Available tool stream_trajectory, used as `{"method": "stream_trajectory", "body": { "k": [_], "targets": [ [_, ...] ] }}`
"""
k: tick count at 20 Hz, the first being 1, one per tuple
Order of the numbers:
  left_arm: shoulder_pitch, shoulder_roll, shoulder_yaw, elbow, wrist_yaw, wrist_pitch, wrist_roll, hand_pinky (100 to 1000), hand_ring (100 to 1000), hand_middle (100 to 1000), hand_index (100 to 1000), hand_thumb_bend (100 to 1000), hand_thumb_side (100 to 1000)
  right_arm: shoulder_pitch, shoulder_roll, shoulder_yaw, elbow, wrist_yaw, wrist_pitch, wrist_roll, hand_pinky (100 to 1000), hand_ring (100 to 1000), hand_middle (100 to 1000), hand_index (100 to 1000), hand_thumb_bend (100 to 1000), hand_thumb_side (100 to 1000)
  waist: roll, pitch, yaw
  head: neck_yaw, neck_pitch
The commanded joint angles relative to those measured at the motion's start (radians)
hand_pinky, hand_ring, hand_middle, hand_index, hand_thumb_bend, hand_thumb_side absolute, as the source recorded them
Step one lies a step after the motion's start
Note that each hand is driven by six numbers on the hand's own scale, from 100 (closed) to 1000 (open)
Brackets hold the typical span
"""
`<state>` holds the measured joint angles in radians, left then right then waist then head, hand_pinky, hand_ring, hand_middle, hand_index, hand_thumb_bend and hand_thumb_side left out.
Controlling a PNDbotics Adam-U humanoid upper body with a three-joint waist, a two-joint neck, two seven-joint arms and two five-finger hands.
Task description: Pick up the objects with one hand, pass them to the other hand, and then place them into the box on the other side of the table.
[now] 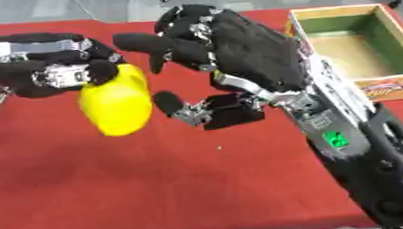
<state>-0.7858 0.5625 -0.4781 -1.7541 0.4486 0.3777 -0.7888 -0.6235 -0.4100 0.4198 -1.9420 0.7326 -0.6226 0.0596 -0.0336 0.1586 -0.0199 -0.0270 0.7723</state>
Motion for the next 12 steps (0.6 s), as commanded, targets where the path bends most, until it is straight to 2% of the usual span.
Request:
{"method": "stream_trajectory", "body": {
  "k": [1,12],
  "targets": [
    [-0.024,0.005,0.010,-0.006,0.005,0.009,-0.010,593,492,438,604,100,590,-0.015,-0.011,-0.006,-0.017,-0.013,-0.010,0.005,723,551,524,1000,100,198,-0.001,0.003,-0.001,0.000,-0.002],
    [-0.040,-0.027,0.028,-0.014,0.031,0.001,0.006,594,492,437,604,100,576,-0.010,-0.007,-0.006,-0.013,-0.007,-0.028,0.018,725,564,533,996,100,218,-0.003,0.004,-0.004,0.003,-0.002]
  ]
}}
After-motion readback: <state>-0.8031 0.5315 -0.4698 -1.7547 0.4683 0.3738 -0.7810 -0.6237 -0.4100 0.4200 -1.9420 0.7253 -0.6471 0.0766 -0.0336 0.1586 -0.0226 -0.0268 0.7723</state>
